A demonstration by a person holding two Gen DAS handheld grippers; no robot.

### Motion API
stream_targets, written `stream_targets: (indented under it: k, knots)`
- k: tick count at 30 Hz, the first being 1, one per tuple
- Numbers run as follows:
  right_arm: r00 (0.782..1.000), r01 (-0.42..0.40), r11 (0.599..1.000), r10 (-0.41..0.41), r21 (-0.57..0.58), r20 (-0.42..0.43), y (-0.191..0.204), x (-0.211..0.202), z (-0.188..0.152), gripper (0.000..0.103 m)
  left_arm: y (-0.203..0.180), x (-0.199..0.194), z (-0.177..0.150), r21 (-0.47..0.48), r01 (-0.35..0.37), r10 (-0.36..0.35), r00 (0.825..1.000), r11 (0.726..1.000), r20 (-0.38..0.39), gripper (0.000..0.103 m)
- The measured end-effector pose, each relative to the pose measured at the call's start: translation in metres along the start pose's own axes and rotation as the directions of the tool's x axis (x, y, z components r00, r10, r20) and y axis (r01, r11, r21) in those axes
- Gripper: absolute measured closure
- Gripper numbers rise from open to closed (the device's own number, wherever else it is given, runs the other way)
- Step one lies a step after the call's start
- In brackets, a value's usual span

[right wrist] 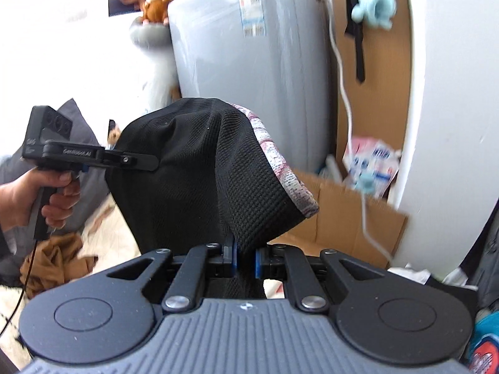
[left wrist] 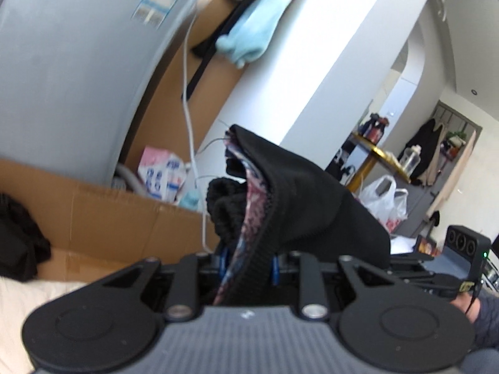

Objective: Fold clothes
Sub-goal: 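Lift the folded pants with both tools and carry them toward the clothes pile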

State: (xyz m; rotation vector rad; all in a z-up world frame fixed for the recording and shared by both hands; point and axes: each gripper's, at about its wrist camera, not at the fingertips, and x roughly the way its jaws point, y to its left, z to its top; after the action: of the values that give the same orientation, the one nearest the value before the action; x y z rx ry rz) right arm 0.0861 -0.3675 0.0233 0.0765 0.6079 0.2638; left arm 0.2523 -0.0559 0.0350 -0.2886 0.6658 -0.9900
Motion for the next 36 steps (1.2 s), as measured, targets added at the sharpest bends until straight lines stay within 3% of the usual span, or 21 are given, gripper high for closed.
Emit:
stream_targets:
  k: [4, 9, 15, 25, 36]
  knots:
    - [0.999, 0.022, 1.0, -0.022, 0.014, 0.042, 0.001, -0.023, 0.009, 0.093, -0.025, -0.01, 0.001, 0.002, -0.016, 0.015, 1.0, 1.0, 0.027, 0.076]
    - [0.996, 0.071, 0.997, -0.071, 0.008, 0.048, -0.005, -0.039, 0.007, 0.093, -0.048, -0.006, -0.013, -0.048, -0.005, 0.007, 0.999, 0.999, 0.042, 0.076]
    - [0.99, 0.137, 0.99, -0.136, -0.028, 0.032, -0.007, -0.058, -0.001, 0.093, -0.072, 0.008, -0.034, -0.025, -0.002, 0.003, 1.0, 1.0, 0.021, 0.076]
    - [0.977, 0.213, 0.976, -0.212, -0.033, 0.024, -0.032, -0.081, -0.021, 0.093, -0.106, 0.047, -0.059, -0.019, 0.021, -0.021, 1.0, 1.0, 0.008, 0.076]
    - [0.946, 0.325, 0.946, -0.325, -0.02, -0.019, -0.085, -0.113, -0.061, 0.093, -0.136, 0.105, -0.11, -0.065, 0.089, -0.09, 0.996, 0.994, -0.012, 0.076]
